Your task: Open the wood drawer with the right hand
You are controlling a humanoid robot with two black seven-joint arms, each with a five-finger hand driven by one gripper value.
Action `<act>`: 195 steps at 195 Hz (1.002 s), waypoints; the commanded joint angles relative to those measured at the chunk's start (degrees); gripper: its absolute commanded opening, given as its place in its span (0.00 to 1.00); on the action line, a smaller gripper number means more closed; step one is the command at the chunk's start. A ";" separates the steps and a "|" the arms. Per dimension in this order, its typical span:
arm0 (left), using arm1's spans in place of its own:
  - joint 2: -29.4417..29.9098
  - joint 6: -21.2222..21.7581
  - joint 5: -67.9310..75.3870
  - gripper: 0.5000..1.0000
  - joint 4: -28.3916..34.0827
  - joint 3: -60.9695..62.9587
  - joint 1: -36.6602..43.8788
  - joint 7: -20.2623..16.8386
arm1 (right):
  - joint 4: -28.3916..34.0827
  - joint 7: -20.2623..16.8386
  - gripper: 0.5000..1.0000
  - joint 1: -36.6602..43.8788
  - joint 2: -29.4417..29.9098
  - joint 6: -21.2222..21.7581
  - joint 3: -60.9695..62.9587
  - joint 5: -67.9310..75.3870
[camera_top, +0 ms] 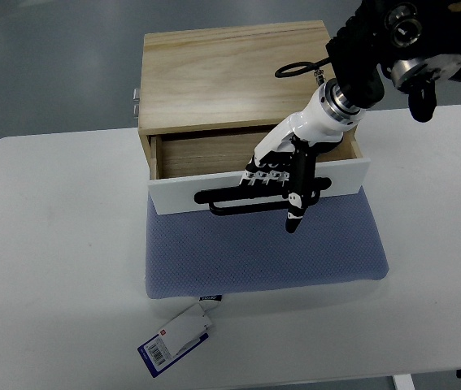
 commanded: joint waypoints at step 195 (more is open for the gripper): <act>0.00 0.00 0.09 1.00 -0.71 0.17 0.00 0.00 | -37.26 19.07 0.89 -37.65 -5.49 -12.14 68.89 1.50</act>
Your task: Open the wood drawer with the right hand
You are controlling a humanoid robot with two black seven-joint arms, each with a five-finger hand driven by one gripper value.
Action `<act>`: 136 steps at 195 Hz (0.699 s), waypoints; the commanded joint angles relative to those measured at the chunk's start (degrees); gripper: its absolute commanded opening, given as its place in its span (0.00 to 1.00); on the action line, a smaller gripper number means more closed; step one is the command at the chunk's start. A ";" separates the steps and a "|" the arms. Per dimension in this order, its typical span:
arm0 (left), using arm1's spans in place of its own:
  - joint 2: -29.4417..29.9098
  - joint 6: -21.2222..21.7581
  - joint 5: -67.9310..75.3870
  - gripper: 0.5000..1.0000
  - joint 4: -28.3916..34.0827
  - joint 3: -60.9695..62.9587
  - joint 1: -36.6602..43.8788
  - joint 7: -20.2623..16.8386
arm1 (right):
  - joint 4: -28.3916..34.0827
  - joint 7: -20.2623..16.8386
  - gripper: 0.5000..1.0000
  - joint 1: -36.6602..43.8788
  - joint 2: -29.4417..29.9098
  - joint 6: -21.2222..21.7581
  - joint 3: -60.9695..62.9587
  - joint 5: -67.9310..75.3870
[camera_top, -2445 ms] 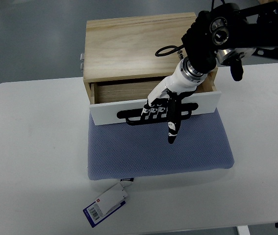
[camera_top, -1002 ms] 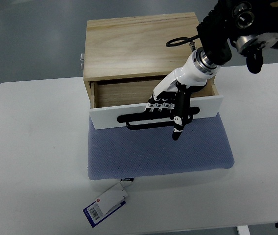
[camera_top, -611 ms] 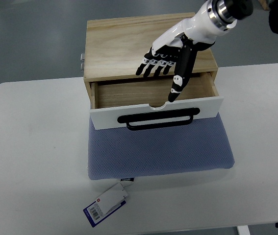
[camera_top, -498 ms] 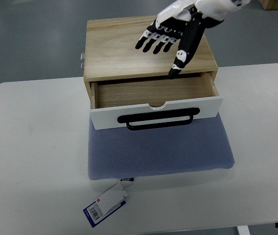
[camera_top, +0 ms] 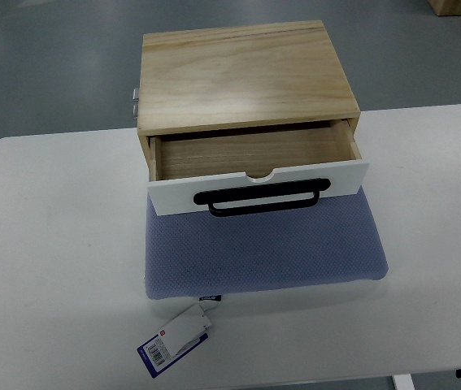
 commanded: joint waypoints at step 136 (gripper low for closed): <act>0.00 0.00 0.16 1.00 -0.09 0.08 0.00 -0.02 | -20.91 21.95 0.89 -22.79 25.30 -26.11 30.51 6.04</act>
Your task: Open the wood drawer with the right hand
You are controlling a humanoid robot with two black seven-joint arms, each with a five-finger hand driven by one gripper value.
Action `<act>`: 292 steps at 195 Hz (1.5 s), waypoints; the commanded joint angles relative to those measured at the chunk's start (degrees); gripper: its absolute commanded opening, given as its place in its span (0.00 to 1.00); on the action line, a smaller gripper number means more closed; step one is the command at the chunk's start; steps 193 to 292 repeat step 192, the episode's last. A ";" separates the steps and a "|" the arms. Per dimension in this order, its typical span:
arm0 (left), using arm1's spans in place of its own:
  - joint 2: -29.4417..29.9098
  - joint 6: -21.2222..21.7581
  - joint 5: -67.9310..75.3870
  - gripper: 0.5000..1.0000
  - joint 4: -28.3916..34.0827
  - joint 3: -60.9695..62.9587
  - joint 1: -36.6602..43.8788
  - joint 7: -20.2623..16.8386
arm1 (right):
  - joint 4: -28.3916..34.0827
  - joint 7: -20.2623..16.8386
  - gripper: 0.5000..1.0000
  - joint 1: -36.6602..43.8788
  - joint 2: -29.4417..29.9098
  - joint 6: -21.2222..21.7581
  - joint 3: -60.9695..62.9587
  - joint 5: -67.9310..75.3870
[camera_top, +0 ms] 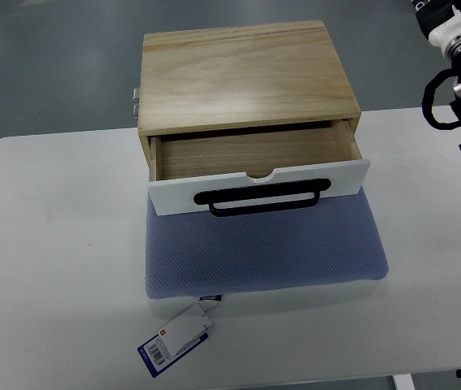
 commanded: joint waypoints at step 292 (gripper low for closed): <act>0.00 0.00 -0.04 1.00 0.38 -0.07 0.00 -0.01 | -5.15 3.44 0.89 -4.71 4.05 18.90 4.78 5.22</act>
